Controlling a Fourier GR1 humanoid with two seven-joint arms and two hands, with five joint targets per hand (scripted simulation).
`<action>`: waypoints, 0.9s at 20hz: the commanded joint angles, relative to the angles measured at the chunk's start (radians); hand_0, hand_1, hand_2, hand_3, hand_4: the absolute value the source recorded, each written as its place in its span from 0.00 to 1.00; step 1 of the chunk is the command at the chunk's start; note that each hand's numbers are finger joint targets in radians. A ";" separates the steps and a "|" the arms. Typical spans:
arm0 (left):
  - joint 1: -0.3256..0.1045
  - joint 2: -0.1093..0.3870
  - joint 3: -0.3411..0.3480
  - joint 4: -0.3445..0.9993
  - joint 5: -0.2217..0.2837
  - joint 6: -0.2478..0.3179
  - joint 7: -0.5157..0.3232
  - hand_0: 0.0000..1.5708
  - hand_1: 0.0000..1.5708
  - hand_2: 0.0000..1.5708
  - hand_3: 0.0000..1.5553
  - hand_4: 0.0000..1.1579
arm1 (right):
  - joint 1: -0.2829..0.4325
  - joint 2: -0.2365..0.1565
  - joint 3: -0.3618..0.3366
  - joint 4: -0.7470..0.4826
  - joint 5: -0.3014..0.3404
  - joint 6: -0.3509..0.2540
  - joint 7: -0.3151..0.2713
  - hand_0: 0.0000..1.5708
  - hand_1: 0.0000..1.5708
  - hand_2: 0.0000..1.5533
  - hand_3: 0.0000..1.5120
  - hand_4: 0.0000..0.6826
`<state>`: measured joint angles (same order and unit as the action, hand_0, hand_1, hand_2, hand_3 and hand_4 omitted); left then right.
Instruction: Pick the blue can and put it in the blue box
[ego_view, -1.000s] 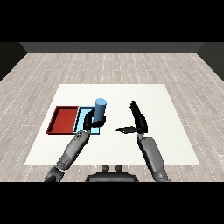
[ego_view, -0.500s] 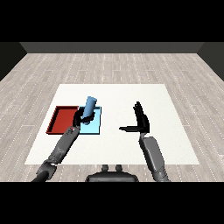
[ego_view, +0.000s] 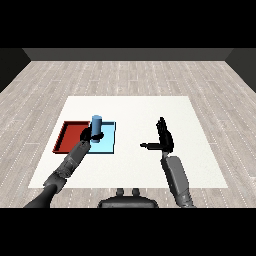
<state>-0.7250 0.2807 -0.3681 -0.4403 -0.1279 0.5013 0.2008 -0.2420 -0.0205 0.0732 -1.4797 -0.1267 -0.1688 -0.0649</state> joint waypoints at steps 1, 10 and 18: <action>-0.109 -0.061 0.015 0.189 -0.017 -0.051 0.080 0.76 0.76 0.67 0.25 0.73 | -0.070 -0.014 -0.057 0.099 -0.031 0.020 -0.009 0.00 0.00 0.00 0.00 0.00; -0.122 -0.089 0.014 0.349 -0.031 -0.295 0.075 0.93 0.93 0.85 0.08 0.54 | -0.044 -0.039 -0.092 0.133 -0.040 0.032 -0.045 0.00 0.00 0.00 0.00 0.00; -0.134 -0.114 0.123 0.347 0.046 -0.030 0.074 0.00 0.00 0.00 0.00 0.00 | -0.006 -0.032 -0.086 0.109 -0.037 0.037 -0.079 0.00 0.00 0.00 0.00 0.00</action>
<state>-0.8793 0.1784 -0.3034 -0.0995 -0.1246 0.3049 0.2855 -0.2569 -0.0535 -0.0127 -1.3719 -0.1715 -0.1292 -0.1215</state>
